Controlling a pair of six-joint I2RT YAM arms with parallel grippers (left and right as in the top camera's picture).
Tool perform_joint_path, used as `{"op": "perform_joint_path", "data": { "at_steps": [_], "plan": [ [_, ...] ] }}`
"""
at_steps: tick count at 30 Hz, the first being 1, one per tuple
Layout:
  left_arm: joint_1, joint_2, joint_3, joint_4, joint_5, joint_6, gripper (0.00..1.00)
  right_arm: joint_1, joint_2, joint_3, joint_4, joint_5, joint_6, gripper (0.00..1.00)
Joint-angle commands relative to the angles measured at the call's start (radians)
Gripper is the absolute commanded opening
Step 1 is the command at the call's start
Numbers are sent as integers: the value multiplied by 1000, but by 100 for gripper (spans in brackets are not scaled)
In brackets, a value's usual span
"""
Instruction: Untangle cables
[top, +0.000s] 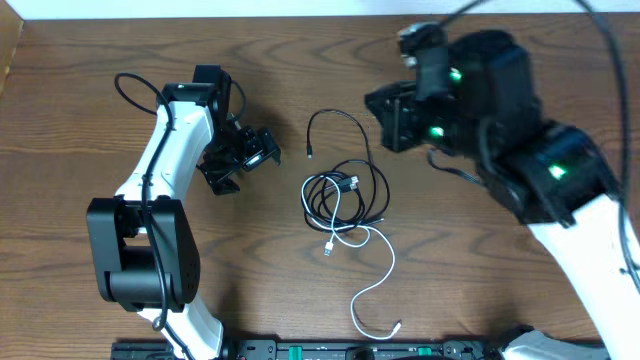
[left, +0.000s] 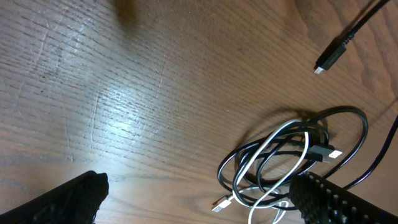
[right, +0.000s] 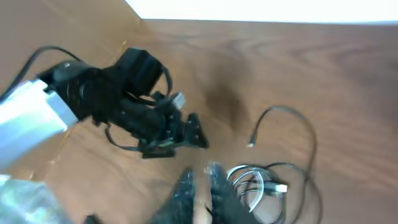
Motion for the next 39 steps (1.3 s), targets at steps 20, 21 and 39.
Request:
{"op": "perform_joint_path", "data": {
  "at_steps": [20, 21, 39],
  "plan": [
    [-1, 8, -11, -3, -14, -8, 99, 199, 586, -227, 13, 64, 92, 27],
    [-1, 8, -11, -5, -14, -8, 99, 204, 610, -227, 12, 73, 119, 26],
    [-1, 8, -11, -11, -14, -8, 99, 216, 703, -231, 7, 178, 173, 13]
  ]
}}
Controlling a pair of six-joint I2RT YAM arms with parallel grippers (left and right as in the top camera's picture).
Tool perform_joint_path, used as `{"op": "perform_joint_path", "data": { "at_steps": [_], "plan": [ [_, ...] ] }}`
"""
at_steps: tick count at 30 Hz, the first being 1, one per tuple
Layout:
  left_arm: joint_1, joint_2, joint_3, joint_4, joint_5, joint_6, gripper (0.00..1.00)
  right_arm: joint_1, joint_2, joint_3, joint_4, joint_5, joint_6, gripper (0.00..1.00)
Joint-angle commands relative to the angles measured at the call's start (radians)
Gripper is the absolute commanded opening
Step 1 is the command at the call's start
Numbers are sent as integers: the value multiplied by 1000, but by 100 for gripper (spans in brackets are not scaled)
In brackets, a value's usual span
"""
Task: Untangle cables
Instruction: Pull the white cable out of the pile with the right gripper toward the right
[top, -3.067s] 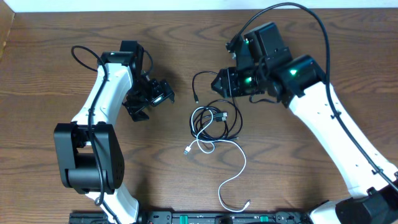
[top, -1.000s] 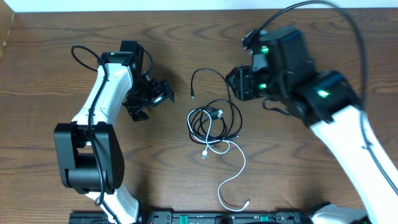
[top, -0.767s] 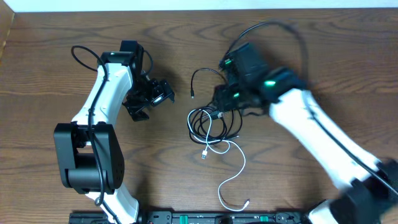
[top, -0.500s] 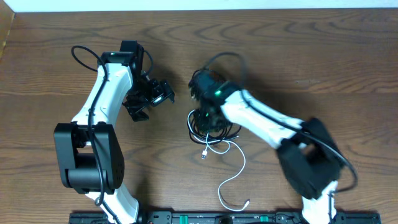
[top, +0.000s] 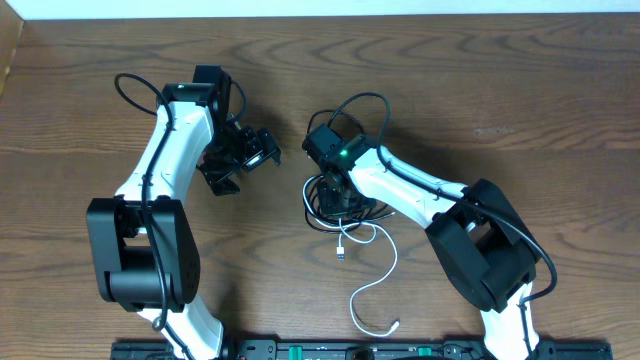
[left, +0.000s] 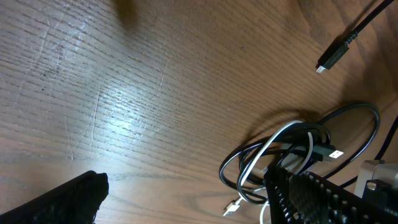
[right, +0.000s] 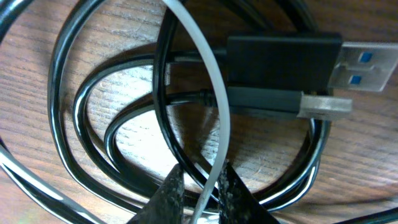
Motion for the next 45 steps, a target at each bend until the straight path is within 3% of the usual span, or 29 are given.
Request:
{"op": "perform_joint_path", "data": {
  "at_steps": [1, 2, 9, 13, 20, 28, 34, 38, 45],
  "plan": [
    [-1, 8, -11, -7, -14, -9, 99, 8, 8, -3, 9, 39, 6, 9],
    [-1, 8, -11, -7, -14, -9, 99, 8, 11, -3, 10, 43, 6, 2],
    [-1, 8, -11, -6, -14, -9, 99, -15, -99, 70, -27, 42, -37, 1],
    [-1, 8, -11, -7, -14, -9, 99, -24, -363, 100, 19, 51, -172, 1],
    [-1, 8, -11, -7, -14, -9, 99, -24, -672, 99, 55, 61, -186, 2],
    [-1, 8, -11, -7, -14, -9, 99, -24, -770, 99, 113, 60, -182, 2],
    [-1, 8, -11, -8, -14, -9, 98, -26, -856, 100, 341, 68, -255, 2],
    [-1, 8, -11, -18, -14, -8, 99, -26, -958, 100, 471, 190, -314, 1],
    [-1, 8, -13, -18, -14, -9, 99, -26, -1109, 100, 517, 469, -369, 1]
  ]
}}
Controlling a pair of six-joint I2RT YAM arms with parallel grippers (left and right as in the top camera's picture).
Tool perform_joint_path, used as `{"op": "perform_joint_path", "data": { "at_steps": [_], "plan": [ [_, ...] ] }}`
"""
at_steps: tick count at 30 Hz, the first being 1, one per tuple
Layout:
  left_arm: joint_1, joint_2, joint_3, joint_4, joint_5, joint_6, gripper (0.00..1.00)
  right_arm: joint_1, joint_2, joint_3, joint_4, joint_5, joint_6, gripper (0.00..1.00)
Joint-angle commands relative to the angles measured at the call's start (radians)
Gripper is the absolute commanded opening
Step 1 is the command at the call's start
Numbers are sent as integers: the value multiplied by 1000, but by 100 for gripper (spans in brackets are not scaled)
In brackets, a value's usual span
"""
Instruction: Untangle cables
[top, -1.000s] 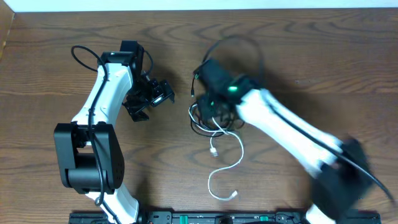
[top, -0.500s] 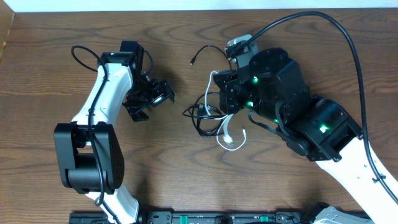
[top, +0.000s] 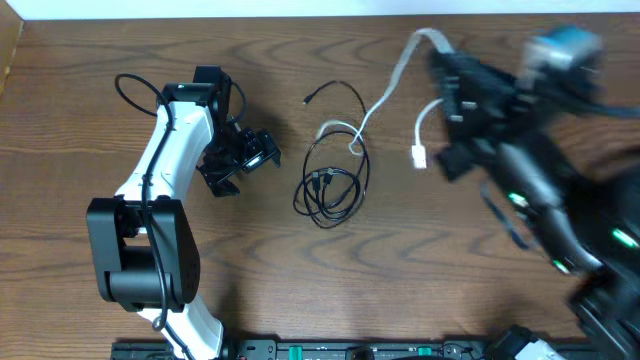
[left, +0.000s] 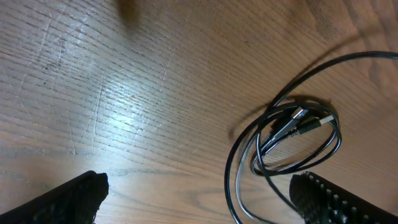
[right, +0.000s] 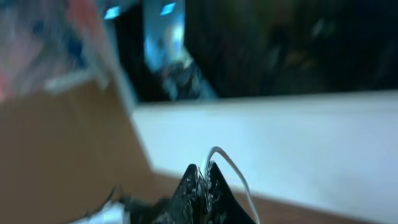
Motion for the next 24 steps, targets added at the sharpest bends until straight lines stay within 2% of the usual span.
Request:
{"op": "perform_joint_path", "data": {
  "at_steps": [1, 4, 6, 9, 13, 15, 17, 19, 24],
  "plan": [
    [-1, 8, -13, -3, -14, -8, 100, -2, -63, 9, 3, 223, -70, 1],
    [-2, 8, -13, -12, -13, -8, 99, -2, -108, 8, -15, 353, -72, 1],
    [-6, 8, -13, -31, -11, -6, 99, -2, -121, 8, -53, 368, -66, 1],
    [-21, 8, -13, -25, 49, 105, 99, -2, -123, 8, -155, 364, 26, 1],
    [-48, 8, -13, -24, 322, 377, 99, -2, -107, 7, -360, 361, 163, 1],
    [-57, 4, -12, -35, 539, 542, 93, -2, -86, 7, -456, 352, 275, 1],
    [-58, -11, -12, -37, 647, 607, 93, -2, -71, 7, -481, 315, 306, 1],
    [-58, -38, -10, -33, 688, 638, 93, -2, -58, 7, -480, 267, 306, 1],
    [-58, -165, 3, -1, 688, 640, 93, -2, -11, 7, -478, 145, 306, 1]
  ]
}}
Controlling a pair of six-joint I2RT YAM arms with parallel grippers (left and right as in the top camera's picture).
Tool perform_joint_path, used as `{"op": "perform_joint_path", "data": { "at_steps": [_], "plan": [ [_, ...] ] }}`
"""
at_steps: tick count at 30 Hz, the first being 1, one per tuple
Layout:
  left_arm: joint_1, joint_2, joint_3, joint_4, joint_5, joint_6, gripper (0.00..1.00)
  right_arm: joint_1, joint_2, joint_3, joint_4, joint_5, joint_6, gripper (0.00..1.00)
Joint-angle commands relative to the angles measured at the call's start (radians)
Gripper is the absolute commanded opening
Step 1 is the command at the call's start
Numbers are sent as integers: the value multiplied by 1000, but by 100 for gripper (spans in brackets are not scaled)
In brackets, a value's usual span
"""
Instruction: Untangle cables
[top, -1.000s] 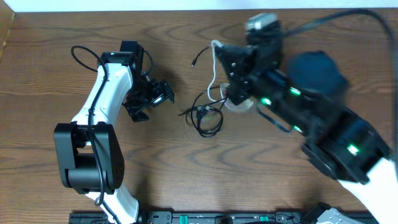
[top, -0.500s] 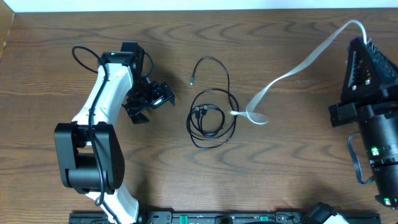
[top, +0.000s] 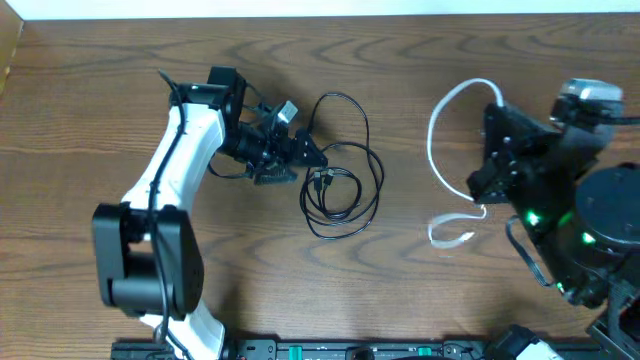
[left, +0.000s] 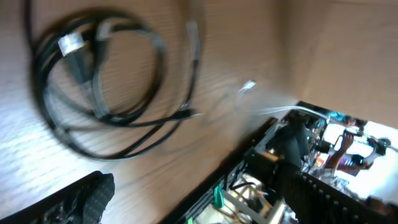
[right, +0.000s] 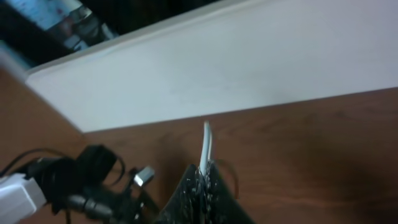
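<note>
A black cable coil (top: 338, 195) lies mid-table, with a thin black loop (top: 365, 120) running off its top. My left gripper (top: 300, 155) sits just left of the coil, open and empty. In the left wrist view the coil (left: 98, 87) is ahead of the open left gripper (left: 199, 205). The white cable (top: 440, 125) curls at the right, well apart from the black coil. My right gripper (top: 484, 188) is shut on it. The right wrist view shows the white cable (right: 205, 146) rising from the closed right gripper (right: 204, 174).
The wooden table (top: 120, 280) ends at a white strip (top: 300, 8) at the back and a black rail (top: 350, 350) along the front. The bulky right arm (top: 570, 210) covers the table's right side.
My left gripper has moved right, from well left of the black coil to beside it. The white cable, then stretched from the coil up to the right gripper, now hangs wholly at the right.
White and black cables first lay tangled in one heap, with the right gripper above them. Then the right gripper was down in the heap, shut on the white cable. Then it held that cable high to the right, and now the white cable is separate from the black.
</note>
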Motion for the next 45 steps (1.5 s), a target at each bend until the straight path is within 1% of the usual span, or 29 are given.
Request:
{"op": "perform_joint_path", "data": {
  "at_steps": [1, 5, 10, 15, 18, 21, 22, 23, 25, 26, 27, 33, 34, 35, 36, 37, 42, 43, 45],
  "plan": [
    [2, -165, 6, 30, 93, 70, 93, -2, 29, 1, 3, -118, 37, 1],
    [2, -321, 6, 142, 93, -16, 93, -2, 76, 1, 58, -276, 63, 1],
    [2, -455, 6, 193, 92, -17, 94, -2, 134, 1, 143, -461, 63, 1],
    [2, -492, 6, 253, 59, -18, 94, -2, 191, 1, 270, -647, 119, 1],
    [2, -490, 5, 256, 59, -18, 94, -2, 214, 1, 325, -717, 127, 1],
    [2, -491, 5, 256, 60, -18, 94, -2, 232, 1, 340, -722, 158, 1],
    [2, -491, 5, 255, 59, -18, 92, -2, 236, 1, 344, -721, 166, 1],
    [2, -491, 5, 255, 59, -18, 83, -2, 240, 1, 349, -722, 171, 2],
    [2, -491, 5, 256, 59, -18, 73, -2, 241, 1, 354, -722, 198, 2],
    [2, -490, 5, 256, 59, -18, 65, -2, 241, 1, 356, -722, 204, 1],
    [2, -491, 5, 255, 59, -18, 59, -2, 241, 1, 358, -717, 204, 2],
    [2, -490, 5, 242, 59, -18, 56, -2, 241, 1, 358, -645, 204, 2],
    [2, -490, 5, 240, 59, -18, 54, -2, 241, 1, 358, -632, 204, 2],
    [2, -490, 5, 240, 59, -18, 49, -2, 241, 1, 358, -616, 204, 2],
    [2, -491, 5, 240, 59, -18, 47, -2, 241, 1, 358, -612, 204, 2],
    [2, -491, 5, 240, 59, -18, 43, -2, 241, 1, 359, -610, 204, 2],
    [2, -490, 5, 240, 59, -18, 42, -2, 241, 1, 356, -610, 204, 1],
    [2, -490, 5, 240, 59, -18, 37, -2, 241, 1, 354, -610, 204, 2],
    [2, -490, 5, 238, 59, -18, 33, -2, 242, 1, 354, -610, 204, 2]
  ]
}}
